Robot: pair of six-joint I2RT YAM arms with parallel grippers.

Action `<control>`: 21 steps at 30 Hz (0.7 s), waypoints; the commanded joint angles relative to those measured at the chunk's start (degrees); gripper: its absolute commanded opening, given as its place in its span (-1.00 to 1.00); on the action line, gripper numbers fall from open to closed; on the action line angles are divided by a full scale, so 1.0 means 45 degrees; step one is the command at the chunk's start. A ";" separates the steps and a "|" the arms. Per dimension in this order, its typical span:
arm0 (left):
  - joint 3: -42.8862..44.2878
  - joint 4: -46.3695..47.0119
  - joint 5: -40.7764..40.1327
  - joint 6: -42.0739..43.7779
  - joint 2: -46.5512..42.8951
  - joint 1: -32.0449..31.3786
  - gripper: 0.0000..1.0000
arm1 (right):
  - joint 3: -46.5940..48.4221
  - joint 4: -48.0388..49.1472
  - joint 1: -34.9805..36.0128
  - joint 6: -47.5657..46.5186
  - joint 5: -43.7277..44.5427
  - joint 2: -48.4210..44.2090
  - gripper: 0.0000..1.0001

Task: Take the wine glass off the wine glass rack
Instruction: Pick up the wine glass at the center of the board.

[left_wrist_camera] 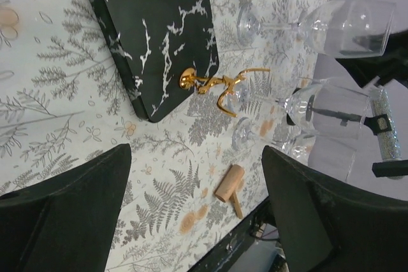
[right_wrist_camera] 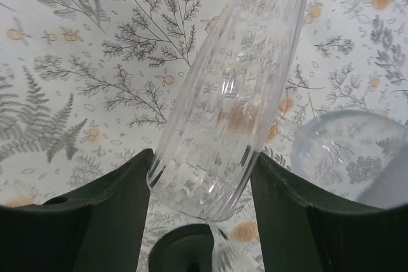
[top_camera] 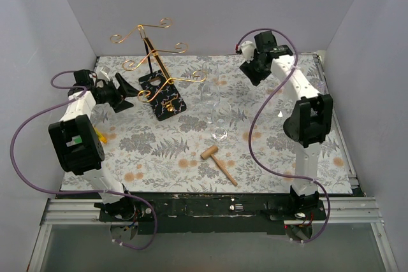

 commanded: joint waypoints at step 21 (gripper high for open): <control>0.8486 0.1571 -0.1324 1.1427 -0.2577 -0.5809 0.74 | 0.0999 -0.0440 -0.0276 -0.0674 -0.9815 -0.5574 0.28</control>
